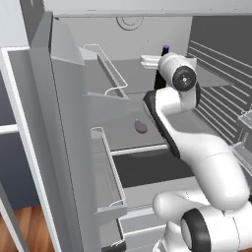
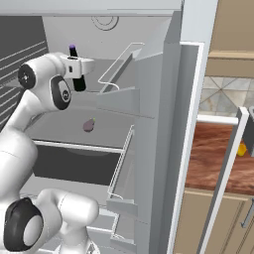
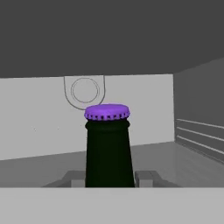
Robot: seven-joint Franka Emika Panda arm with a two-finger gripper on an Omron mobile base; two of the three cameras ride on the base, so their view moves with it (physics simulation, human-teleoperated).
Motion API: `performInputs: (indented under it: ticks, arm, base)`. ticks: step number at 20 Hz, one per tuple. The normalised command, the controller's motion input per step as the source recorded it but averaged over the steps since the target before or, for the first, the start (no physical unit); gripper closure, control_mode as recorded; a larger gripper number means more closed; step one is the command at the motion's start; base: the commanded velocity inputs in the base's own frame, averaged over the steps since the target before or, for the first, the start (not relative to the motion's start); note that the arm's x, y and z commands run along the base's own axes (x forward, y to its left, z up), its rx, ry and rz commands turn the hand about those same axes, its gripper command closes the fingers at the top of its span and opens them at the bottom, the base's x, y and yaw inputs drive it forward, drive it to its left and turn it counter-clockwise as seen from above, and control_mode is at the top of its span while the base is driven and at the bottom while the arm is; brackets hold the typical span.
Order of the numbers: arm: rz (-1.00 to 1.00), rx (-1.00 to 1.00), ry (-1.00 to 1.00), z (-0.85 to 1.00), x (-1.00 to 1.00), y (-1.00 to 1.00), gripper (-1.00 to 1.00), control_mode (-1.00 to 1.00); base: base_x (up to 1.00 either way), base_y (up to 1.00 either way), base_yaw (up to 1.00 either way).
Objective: Place the beer on the top shelf of the fridge to keep it out of children's reach, and place the eggplant and mango on lower shelves for easy access.
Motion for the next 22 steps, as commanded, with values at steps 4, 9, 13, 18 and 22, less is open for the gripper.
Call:
performInputs:
  ticks: [4,9,13,18,22]
  arm:
    - [0.00,0.00,0.00,-0.19,0.48,0.00,1.00,-1.00]
    - [0.00,0.00,-0.07,0.00,0.42,0.00,1.00,-1.00]
    - [0.00,0.00,-0.08,0.00,0.40,0.00,1.00,-1.00]
    - [0.00,0.00,-0.02,0.00,0.52,0.00,1.00,-1.00]
    - [0.00,0.00,0.00,0.01,0.56,0.00,-1.00,-1.00]
  base:
    - [0.00,0.00,0.00]
    - [0.00,0.00,0.00]
    - [0.00,0.00,0.00]
    - [0.00,0.00,0.00]
    - [0.00,0.00,0.00]
